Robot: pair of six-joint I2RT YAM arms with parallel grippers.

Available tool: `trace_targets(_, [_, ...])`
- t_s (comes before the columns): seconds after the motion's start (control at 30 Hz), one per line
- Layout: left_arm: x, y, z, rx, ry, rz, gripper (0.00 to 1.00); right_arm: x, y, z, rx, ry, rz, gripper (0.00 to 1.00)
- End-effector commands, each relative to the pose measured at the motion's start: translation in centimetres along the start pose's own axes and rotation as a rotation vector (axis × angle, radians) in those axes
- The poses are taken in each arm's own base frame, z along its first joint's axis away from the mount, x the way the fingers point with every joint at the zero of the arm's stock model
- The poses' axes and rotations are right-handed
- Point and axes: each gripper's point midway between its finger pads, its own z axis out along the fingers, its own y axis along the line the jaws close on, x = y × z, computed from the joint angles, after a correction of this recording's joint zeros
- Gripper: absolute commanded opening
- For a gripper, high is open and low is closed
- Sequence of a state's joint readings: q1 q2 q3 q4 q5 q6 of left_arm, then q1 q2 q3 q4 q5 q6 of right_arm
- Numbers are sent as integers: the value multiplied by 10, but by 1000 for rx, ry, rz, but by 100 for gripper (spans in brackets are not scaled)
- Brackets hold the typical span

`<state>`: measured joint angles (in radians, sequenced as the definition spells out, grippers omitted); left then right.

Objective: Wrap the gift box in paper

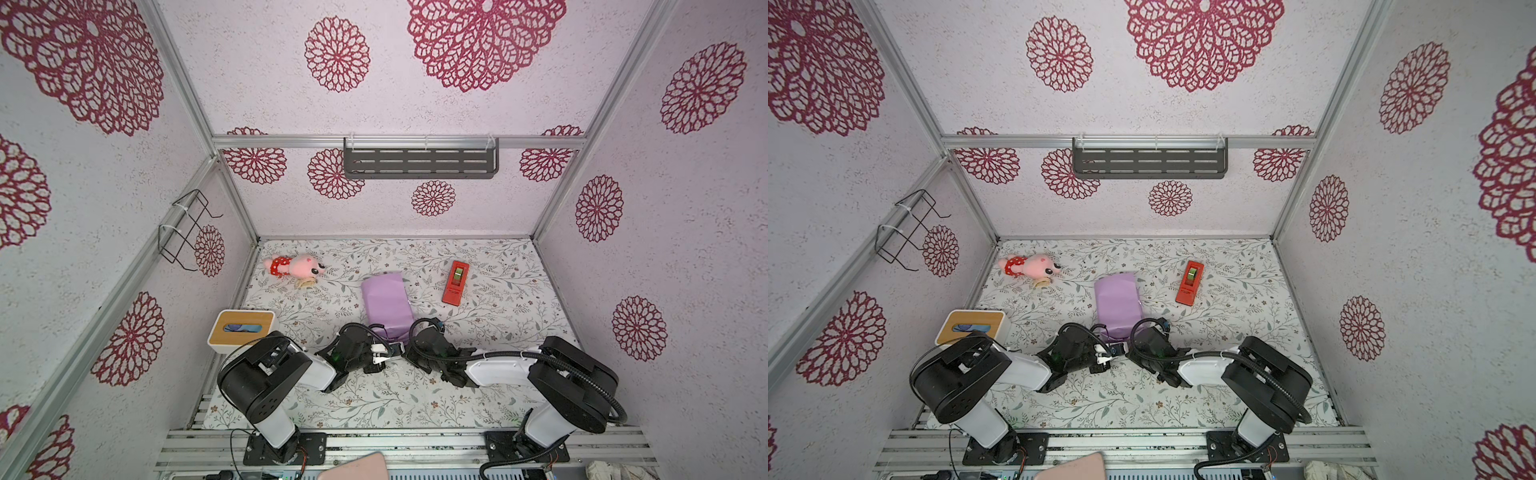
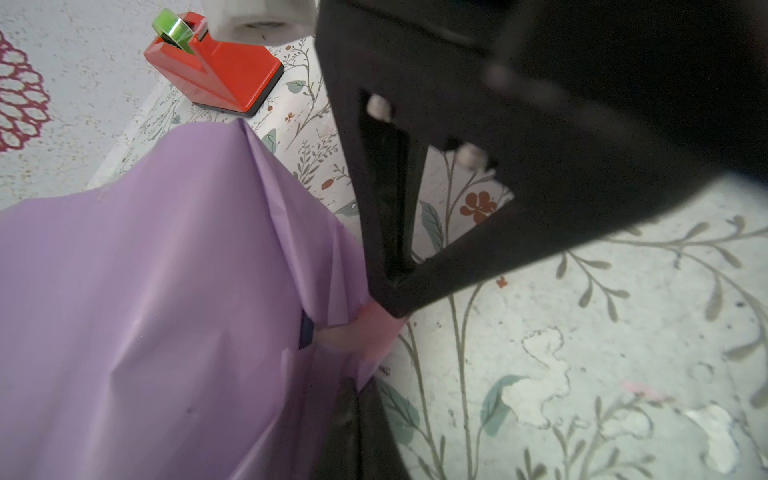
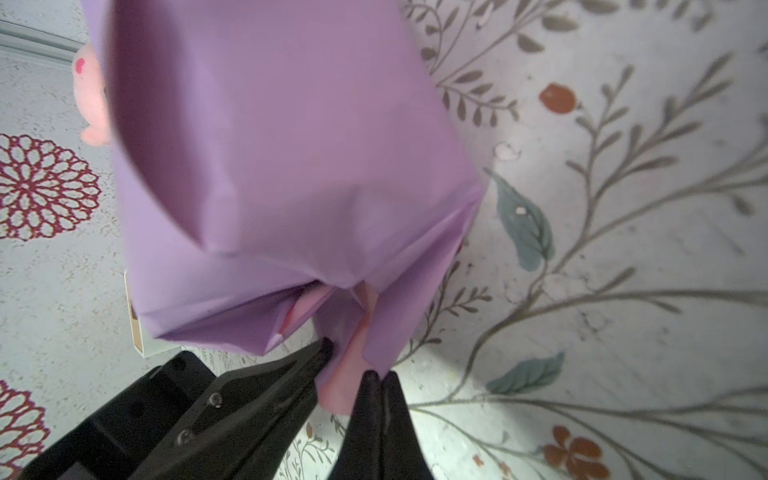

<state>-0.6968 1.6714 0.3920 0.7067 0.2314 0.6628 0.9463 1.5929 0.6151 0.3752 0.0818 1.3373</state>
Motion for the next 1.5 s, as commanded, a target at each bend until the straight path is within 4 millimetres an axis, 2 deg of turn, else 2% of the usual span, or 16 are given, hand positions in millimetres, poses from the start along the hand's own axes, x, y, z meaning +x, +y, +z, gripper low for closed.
trace_targets(0.0, [-4, -15, 1, 59, -31, 43, 0, -16, 35, -11, -118, -45, 41, 0])
trace_targets(0.33, [-8, -16, 0, 78, -51, 18, 0, -23, 34, -14, -125, -53, 33, 0])
trace_targets(0.47, [-9, -12, 0, 61, -60, -2, 0, -26, 32, -19, -128, -64, 33, 15])
trace_targets(0.57, [-11, -7, 0, 38, -76, -36, 0, -32, 28, -25, -110, -80, 14, 20])
trace_targets(0.67, [-12, -5, 0, 28, -78, -60, 0, -40, 25, -35, -87, -101, -29, 22])
trace_targets(0.8, [-16, 4, -4, -9, -97, -111, 0, -56, 35, -51, -66, -128, -172, 27])
trace_targets(0.93, [-20, 9, -8, -37, -118, -148, 0, -86, 45, -65, 25, -192, -363, 37])
trace_targets(1.03, [-19, 11, -10, -53, -119, -177, 0, -108, 45, -58, 50, -203, -420, 50])
trace_targets(1.13, [-18, 12, -11, -64, -120, -197, 0, -120, 46, -38, 101, -170, -511, 59])
trace_targets(1.27, [-17, 16, -13, -88, -119, -233, 0, -113, 45, -13, 102, -89, -565, 65])
trace_targets(1.47, [-16, 23, -13, -115, -110, -298, 0, -97, 31, -1, 92, -27, -563, 67])
